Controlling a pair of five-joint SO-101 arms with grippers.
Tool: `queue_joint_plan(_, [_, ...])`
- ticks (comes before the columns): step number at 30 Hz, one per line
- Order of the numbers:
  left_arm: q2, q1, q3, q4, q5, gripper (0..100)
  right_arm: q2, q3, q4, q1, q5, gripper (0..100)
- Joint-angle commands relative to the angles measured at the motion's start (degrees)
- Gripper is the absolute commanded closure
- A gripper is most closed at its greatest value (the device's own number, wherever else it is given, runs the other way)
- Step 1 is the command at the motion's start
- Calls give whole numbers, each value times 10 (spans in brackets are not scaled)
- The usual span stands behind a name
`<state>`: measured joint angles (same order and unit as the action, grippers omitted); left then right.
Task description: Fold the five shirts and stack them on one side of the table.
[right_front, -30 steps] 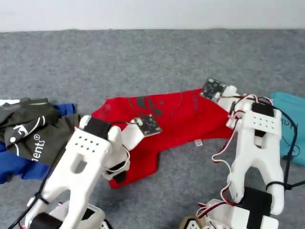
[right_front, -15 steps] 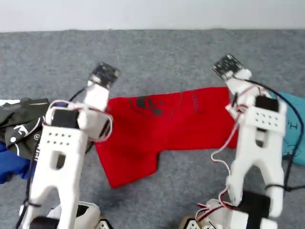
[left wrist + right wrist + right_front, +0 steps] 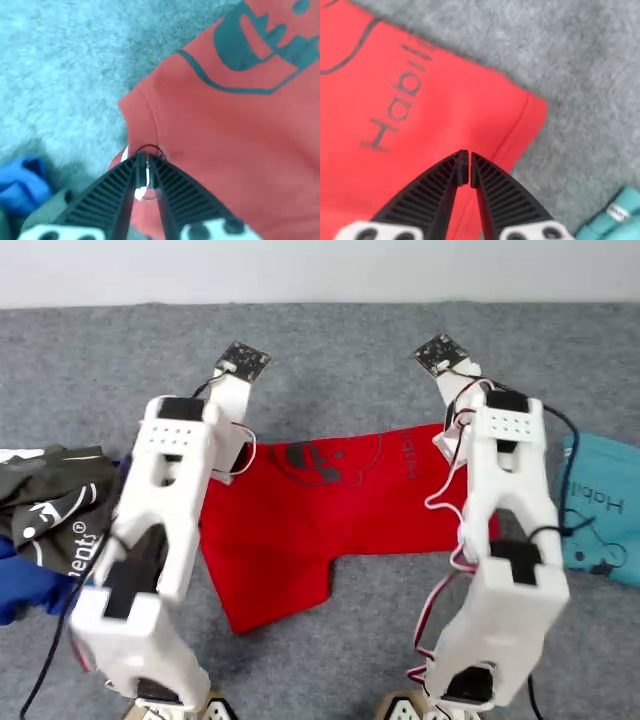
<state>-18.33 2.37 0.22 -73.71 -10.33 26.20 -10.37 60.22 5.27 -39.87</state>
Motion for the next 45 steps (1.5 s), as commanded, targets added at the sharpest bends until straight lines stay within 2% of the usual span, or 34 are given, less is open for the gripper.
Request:
queue_joint_plan(1, [-74, -7, -77, 10, 2, 986, 52, -98, 0, -5, 6, 989])
queue_joint_plan(10, [-254, -68, -297, -62, 0, 986, 242, -321, 0, -29, 2, 987])
queue_joint_plan(14, [-310, -63, -410, -123, -18, 986, 309, -434, 13, -35, 4, 987])
queue_joint_plan(22, [-346, -12, -600, -267, -16, 986, 334, -616, 193, -41, 4, 987])
queue_joint_plan(28, [-318, -18, -606, -269, 1, 986, 334, -680, 319, -57, 4, 987])
queue_joint_plan(32, [-309, -37, -606, -269, 1, 986, 335, -681, 364, -55, 4, 987])
queue_joint_plan(37, [-314, -53, -606, -269, 1, 986, 374, -666, 335, -53, 2, 987])
queue_joint_plan(45, [-315, -53, -606, -269, 1, 986, 449, -701, 165, -33, 0, 987])
